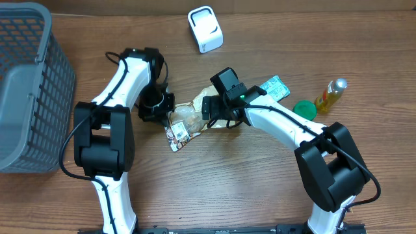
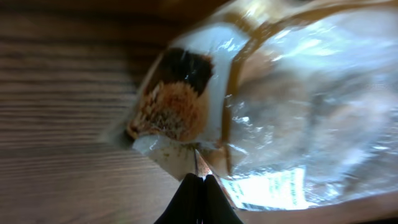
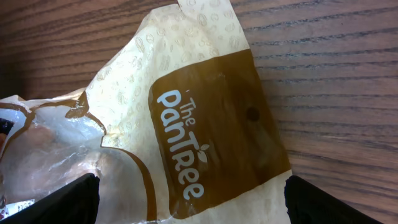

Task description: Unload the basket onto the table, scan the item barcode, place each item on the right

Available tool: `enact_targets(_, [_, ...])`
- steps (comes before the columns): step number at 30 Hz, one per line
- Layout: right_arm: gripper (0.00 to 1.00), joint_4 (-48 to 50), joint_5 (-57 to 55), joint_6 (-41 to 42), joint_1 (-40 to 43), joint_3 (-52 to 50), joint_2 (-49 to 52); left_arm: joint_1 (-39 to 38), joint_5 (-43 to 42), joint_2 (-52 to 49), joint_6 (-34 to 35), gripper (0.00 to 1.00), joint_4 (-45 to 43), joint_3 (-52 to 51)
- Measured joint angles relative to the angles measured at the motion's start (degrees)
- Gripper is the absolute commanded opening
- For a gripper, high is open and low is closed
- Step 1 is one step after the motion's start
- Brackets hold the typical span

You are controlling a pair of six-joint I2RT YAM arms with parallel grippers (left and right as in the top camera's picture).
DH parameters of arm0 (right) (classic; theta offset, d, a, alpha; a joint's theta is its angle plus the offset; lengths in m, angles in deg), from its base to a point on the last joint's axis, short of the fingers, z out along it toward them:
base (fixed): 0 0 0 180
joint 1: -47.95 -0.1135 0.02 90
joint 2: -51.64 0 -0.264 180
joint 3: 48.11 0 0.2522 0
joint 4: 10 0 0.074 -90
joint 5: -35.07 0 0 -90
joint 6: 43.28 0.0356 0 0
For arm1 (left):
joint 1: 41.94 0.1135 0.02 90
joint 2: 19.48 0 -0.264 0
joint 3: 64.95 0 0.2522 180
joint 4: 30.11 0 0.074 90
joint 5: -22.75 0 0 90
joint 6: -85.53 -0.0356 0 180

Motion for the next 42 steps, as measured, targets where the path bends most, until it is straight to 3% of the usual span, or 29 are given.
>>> enact_targets(17, [0.91,-0.2,6.01,-1.6,0.55,0.02,2.29,0.02,0.0,0.0,-0.55,0.05,-8.76,-6.03])
enact_targets(27, [0.9,0.7,17.03,-1.53,5.53,0.09,3.91,0.0,-0.07,0.02,-0.55,0.04,-9.35,-6.32])
enact_targets(42, [0.77,4.39,27.19,1.16,8.55,0.09,6.19,0.0,-0.24,0.04,-0.55,0.05,-9.84,-6.32])
